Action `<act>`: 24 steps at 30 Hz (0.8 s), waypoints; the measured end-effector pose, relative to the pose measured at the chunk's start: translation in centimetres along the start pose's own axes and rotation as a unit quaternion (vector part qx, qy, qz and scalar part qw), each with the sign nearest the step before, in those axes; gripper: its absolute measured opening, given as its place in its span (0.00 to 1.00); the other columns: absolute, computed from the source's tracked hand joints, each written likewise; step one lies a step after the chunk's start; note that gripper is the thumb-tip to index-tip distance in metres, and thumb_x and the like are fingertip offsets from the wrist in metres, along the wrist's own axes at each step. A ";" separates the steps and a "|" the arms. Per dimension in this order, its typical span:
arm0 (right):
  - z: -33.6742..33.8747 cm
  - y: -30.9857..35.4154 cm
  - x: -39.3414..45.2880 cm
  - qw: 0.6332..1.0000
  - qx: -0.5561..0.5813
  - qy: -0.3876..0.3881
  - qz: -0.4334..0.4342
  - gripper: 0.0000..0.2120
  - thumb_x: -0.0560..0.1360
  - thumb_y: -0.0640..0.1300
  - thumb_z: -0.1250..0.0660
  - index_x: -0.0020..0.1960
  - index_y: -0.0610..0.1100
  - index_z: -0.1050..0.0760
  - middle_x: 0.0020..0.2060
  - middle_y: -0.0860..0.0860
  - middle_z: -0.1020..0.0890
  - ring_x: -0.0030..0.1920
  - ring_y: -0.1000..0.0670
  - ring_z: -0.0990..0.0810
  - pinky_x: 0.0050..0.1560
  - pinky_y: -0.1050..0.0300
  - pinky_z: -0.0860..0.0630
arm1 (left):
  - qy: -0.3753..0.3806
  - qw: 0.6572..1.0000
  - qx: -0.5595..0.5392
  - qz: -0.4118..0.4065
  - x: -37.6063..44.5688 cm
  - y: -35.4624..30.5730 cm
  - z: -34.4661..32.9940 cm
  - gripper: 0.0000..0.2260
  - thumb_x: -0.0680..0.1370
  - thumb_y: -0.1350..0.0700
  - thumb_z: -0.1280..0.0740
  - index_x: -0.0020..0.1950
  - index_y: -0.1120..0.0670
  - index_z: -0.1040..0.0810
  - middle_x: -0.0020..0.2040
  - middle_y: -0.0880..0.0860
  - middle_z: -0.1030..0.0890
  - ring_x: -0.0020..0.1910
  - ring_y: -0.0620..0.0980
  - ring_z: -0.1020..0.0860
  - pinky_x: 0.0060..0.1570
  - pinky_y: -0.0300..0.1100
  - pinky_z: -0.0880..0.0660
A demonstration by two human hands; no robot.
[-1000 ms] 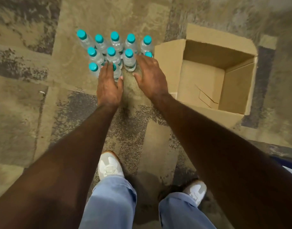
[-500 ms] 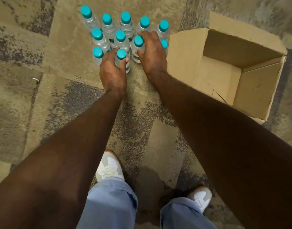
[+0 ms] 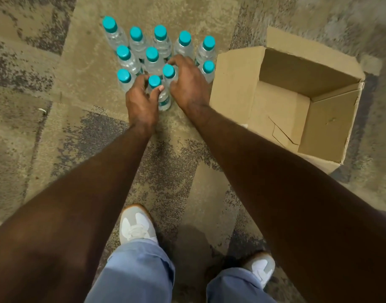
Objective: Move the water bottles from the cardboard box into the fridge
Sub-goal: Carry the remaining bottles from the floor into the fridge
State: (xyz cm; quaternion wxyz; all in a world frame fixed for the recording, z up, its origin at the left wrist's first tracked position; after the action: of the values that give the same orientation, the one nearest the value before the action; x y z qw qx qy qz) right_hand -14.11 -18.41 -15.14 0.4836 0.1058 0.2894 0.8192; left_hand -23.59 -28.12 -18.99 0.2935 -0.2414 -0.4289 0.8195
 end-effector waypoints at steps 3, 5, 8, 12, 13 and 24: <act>-0.8 -0.1 0.3 0.999 0.037 -0.014 -0.027 0.17 0.74 0.42 0.30 0.63 0.46 0.24 0.59 0.49 0.20 0.58 0.48 0.21 0.55 0.53 0.24 | 0.013 1.000 0.000 -0.007 0.0 -0.4 -0.1 0.13 0.77 0.53 0.28 0.59 0.54 0.21 0.53 0.47 0.16 0.55 0.43 0.19 0.59 0.46 0.21; -1.1 -0.4 0.4 0.997 0.051 -0.034 -0.056 0.14 0.74 0.41 0.30 0.60 0.47 0.22 0.56 0.50 0.18 0.56 0.49 0.21 0.54 0.51 0.23 | 0.022 1.000 -0.008 -0.015 0.1 -0.5 -0.2 0.12 0.77 0.53 0.28 0.59 0.54 0.21 0.53 0.47 0.17 0.55 0.43 0.19 0.60 0.46 0.22; -0.9 -0.7 0.3 0.993 0.069 -0.047 -0.084 0.11 0.73 0.40 0.28 0.55 0.48 0.21 0.51 0.53 0.17 0.52 0.51 0.20 0.51 0.49 0.21 | 0.031 0.999 -0.038 -0.004 0.0 -0.6 0.0 0.11 0.76 0.55 0.27 0.58 0.54 0.20 0.53 0.48 0.16 0.55 0.44 0.19 0.60 0.46 0.21; 0.9 -1.6 -0.8 0.987 0.099 -0.055 -0.112 0.13 0.71 0.42 0.25 0.54 0.47 0.21 0.50 0.53 0.17 0.51 0.52 0.20 0.52 0.51 0.22 | 0.019 0.990 -0.137 0.031 -0.5 -1.8 0.5 0.12 0.76 0.58 0.26 0.57 0.60 0.20 0.53 0.54 0.15 0.54 0.49 0.17 0.59 0.45 0.21; 1.5 -1.8 -1.3 0.984 0.118 -0.062 -0.116 0.14 0.71 0.42 0.24 0.55 0.47 0.21 0.51 0.53 0.17 0.52 0.52 0.20 0.53 0.51 0.22 | 0.021 0.987 -0.157 0.037 -0.7 -2.2 0.7 0.13 0.76 0.59 0.27 0.58 0.62 0.20 0.53 0.55 0.16 0.54 0.50 0.17 0.59 0.45 0.21; 12.7 -1.3 -7.2 0.930 0.316 -0.130 -0.133 0.15 0.72 0.38 0.26 0.58 0.39 0.20 0.53 0.50 0.16 0.54 0.53 0.19 0.61 0.57 0.23 | 0.054 0.959 -0.272 0.051 -3.5 -11.0 2.9 0.10 0.83 0.57 0.36 0.60 0.62 0.22 0.54 0.60 0.18 0.54 0.51 0.20 0.60 0.52 0.23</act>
State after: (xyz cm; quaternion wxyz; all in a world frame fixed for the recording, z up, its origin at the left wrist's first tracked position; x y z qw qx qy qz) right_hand -3.69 -19.37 -4.86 0.5634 0.3192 0.4792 0.5925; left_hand -19.98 -27.10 -7.64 0.1971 -0.3782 -0.6063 0.6712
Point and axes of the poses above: each hand's wrist, its own x-axis towards the middle knuckle, its own z-axis out of the back of the hand, y = z × x, the point moved 2 cm from there along x, towards the middle knuckle
